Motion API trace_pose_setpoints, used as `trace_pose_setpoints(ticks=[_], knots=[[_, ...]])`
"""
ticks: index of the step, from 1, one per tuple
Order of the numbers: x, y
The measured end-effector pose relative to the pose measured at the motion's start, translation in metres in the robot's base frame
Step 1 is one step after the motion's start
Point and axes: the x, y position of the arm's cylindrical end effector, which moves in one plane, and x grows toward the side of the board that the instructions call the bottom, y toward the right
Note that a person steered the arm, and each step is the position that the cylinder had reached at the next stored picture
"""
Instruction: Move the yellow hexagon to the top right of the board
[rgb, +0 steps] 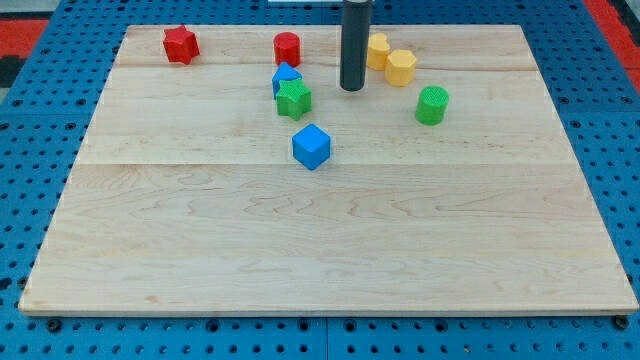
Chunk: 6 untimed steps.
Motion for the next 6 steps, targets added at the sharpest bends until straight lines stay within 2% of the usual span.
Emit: trace_pose_setpoints(ticks=[1, 3, 6], knots=[[-0.013, 0.023], [-0.027, 0.121], [-0.04, 0.131]])
